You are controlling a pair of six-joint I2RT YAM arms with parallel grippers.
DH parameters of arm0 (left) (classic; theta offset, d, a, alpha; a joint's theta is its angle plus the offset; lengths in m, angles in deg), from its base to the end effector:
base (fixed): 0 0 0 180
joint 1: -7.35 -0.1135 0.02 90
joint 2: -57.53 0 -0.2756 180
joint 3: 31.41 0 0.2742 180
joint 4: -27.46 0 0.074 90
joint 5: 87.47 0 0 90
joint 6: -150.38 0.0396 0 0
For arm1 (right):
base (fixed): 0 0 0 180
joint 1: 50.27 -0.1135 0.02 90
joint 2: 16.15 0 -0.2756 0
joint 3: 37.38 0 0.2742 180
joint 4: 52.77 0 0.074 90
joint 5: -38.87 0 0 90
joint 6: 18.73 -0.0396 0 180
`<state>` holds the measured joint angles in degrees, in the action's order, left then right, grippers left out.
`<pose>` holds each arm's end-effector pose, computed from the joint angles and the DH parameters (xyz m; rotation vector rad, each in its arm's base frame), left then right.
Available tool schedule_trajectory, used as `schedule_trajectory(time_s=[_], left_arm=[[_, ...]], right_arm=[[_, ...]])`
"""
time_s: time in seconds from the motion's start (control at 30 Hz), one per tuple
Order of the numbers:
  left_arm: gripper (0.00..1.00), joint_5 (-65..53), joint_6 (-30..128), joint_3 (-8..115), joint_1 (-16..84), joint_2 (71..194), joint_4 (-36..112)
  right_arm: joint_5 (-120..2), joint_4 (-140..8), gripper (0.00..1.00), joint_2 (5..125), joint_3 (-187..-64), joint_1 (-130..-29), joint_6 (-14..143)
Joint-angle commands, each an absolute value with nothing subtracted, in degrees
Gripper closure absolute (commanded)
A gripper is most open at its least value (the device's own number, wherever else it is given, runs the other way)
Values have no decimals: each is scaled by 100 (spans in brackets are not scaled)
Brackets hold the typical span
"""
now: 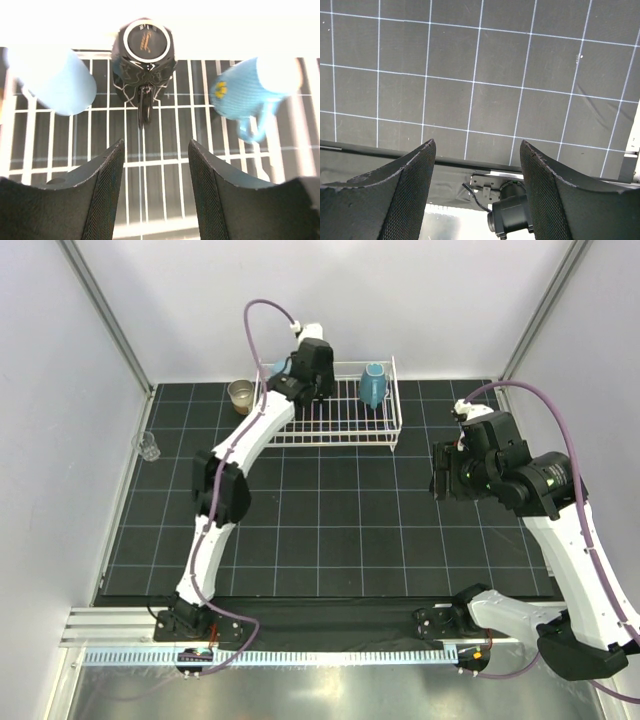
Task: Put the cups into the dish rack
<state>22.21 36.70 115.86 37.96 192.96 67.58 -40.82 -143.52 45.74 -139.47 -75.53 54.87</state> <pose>0.5083 -0.2852 0.3104 -0.0874 2.0397 -0.2402 0.1580 0.0667 0.4464 -0.1096 2.4340 0.1051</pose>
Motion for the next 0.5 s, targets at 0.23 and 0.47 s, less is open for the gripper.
schedule_trajectory(time_s=[0.23,0.47], left_arm=[[42,2282,3279,10279,3784,16819,8401],[37,2503,3182,10094,3627,16046,9913]], right_arm=[[-4242,-14794,27,4775,-13501,-7532,5353],[-3989,-14785,24,4985,-13342,-7550,5045]])
